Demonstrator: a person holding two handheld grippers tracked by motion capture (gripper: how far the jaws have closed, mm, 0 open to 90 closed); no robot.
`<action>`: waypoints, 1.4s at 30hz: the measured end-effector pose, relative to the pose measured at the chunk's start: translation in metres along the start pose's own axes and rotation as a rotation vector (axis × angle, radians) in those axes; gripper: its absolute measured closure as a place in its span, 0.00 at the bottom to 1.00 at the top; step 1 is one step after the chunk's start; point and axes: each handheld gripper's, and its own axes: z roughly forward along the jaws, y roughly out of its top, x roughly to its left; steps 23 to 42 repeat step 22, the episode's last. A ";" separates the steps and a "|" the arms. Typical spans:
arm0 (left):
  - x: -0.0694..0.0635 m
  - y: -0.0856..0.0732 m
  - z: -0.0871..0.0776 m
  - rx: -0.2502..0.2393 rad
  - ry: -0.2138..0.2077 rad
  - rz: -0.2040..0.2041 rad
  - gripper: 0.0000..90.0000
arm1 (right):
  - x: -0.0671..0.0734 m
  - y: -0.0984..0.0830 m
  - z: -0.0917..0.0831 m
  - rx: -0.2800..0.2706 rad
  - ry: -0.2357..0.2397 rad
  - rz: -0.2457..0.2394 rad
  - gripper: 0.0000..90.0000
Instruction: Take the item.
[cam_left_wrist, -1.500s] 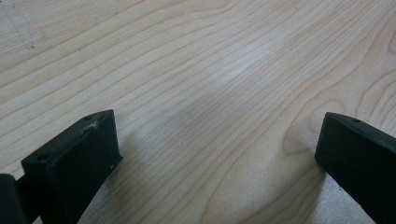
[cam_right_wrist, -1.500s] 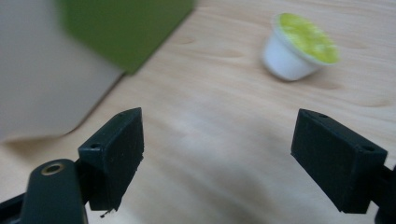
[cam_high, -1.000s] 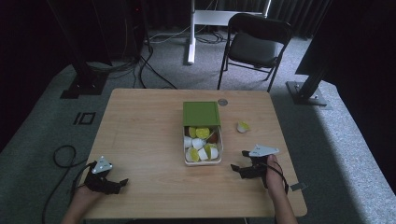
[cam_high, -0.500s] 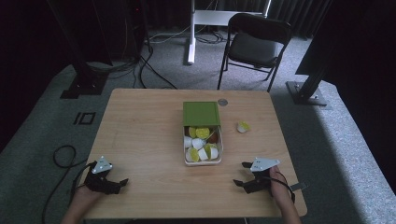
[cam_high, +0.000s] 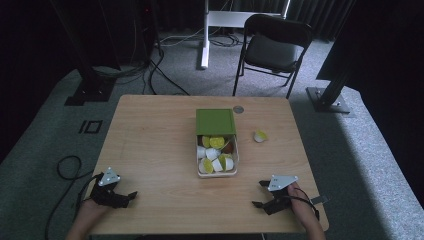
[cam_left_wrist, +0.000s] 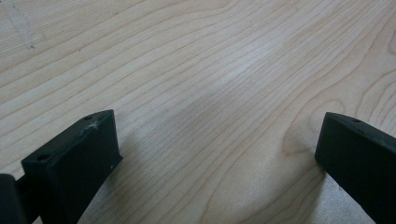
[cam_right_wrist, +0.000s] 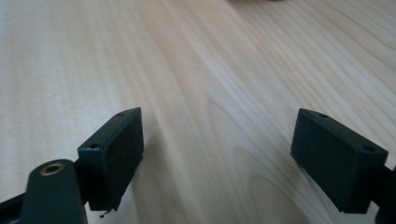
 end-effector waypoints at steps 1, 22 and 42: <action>0.000 0.000 0.000 -0.001 0.000 0.000 0.01 | -0.001 0.000 0.000 0.002 -0.016 0.015 0.17; 0.000 0.000 0.000 -0.002 0.000 0.000 0.01 | 0.003 -0.002 -0.001 0.009 -0.047 0.043 0.14; 0.000 0.000 0.000 -0.002 0.000 0.000 0.01 | 0.003 -0.002 -0.001 0.009 -0.047 0.043 0.14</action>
